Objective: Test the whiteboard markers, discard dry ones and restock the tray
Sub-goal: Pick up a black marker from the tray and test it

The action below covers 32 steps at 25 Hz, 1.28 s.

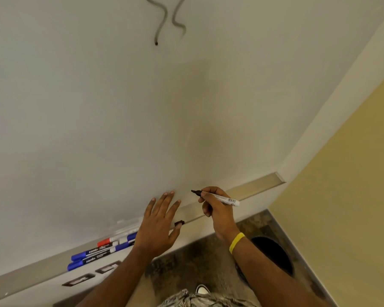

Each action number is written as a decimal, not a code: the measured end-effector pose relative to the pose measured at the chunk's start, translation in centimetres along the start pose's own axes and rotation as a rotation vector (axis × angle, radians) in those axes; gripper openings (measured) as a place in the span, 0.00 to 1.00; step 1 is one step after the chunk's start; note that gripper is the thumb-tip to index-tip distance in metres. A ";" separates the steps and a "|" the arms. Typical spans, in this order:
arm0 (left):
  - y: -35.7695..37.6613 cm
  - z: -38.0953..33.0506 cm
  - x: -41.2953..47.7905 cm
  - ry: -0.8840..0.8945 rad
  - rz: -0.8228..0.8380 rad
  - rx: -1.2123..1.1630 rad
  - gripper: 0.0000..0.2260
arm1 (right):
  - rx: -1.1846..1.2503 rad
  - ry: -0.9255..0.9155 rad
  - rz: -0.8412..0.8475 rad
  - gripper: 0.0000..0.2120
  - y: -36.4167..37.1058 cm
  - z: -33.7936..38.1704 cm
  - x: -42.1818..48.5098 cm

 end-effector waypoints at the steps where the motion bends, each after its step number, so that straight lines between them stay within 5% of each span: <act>1: 0.9 0.5 0.0 -0.022 0.030 -0.015 0.27 | -0.011 0.028 0.003 0.04 -0.1 -1.0 0.1; 9: 6.4 2.8 1.6 -0.160 0.298 -0.089 0.20 | -0.050 0.247 -0.024 0.03 -1.8 -7.3 0.2; 24: 10.4 3.3 4.6 -0.212 0.366 -0.187 0.11 | -0.101 0.286 -0.043 0.05 -3.8 -8.7 2.4; 32: 7.2 3.4 4.7 -0.344 0.083 -0.635 0.14 | -0.135 0.273 -0.044 0.05 -3.1 -9.4 2.8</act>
Point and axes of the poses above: each hand's wrist, its own x-axis towards the middle knuckle, its own y-axis out of the palm, z = x × y, the point moved 9 cm from there along x, towards the middle knuckle, and after that the axes turned 14 degrees about -x, right-handed, at the moved point
